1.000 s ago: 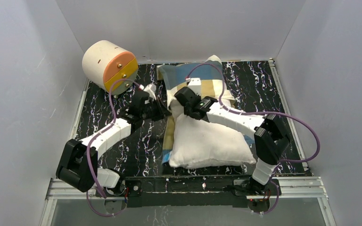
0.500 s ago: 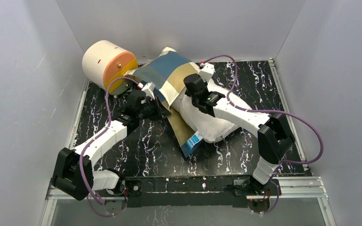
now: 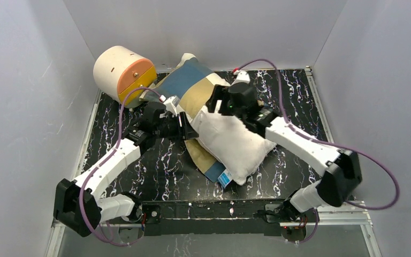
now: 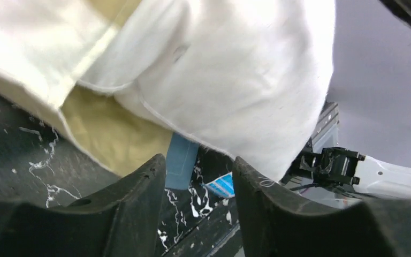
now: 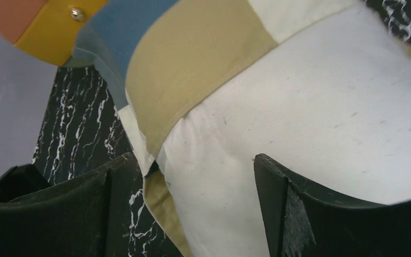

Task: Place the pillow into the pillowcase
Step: Stuff the pillow into the pillowcase.

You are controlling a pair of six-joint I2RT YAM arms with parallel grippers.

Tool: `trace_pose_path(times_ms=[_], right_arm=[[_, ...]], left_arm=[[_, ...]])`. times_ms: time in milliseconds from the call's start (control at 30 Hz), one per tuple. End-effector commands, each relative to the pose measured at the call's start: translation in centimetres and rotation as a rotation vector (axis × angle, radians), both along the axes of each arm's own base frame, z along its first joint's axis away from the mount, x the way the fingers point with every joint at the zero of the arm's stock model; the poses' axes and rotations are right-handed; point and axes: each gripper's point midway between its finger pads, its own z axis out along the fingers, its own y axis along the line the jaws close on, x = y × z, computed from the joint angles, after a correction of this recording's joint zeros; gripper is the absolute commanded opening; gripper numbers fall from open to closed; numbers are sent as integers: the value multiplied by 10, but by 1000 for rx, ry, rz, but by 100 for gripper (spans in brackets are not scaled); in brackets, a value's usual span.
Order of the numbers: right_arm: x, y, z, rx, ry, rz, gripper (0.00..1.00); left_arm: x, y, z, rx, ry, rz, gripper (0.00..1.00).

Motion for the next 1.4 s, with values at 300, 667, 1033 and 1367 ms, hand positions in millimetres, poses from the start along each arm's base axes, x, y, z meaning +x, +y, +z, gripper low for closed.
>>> trace_pose_path(times_ms=[300,667,1033,1367], right_arm=[[49,-124,51,43,-67,235,93],[101,-113,-29,211,115,469,88],[64,-89,-29,259,91,574,1],[40,-80,-25,275,107,554,1]], left_arm=[[115,-1,80,330,-337,57,78],[182,-46,67,587,-546,46,81],[221,-61,55,708,-618,114,83],[237,-91,21,795,-680,25,83]])
